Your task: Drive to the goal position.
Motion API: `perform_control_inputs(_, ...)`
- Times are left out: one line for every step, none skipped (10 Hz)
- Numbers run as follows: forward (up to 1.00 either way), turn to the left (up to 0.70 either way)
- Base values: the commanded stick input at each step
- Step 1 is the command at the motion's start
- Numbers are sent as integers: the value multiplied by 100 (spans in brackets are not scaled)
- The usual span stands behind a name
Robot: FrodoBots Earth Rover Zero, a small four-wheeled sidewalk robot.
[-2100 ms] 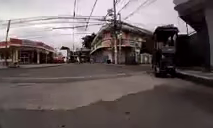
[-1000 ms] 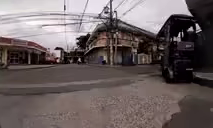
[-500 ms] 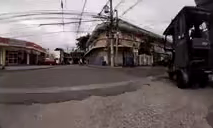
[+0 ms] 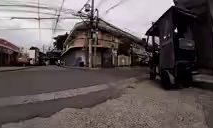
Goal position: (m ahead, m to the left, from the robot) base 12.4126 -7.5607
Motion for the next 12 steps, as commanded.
perform_control_inputs(100,0)
perform_control_inputs(100,0)
perform_control_inputs(100,0)
perform_control_inputs(100,0)
perform_control_inputs(100,0)
perform_control_inputs(100,0)
perform_control_inputs(100,0)
perform_control_inputs(100,0)
perform_control_inputs(100,0)
perform_control_inputs(100,-40)
perform_control_inputs(100,-40)
perform_control_inputs(100,-40)
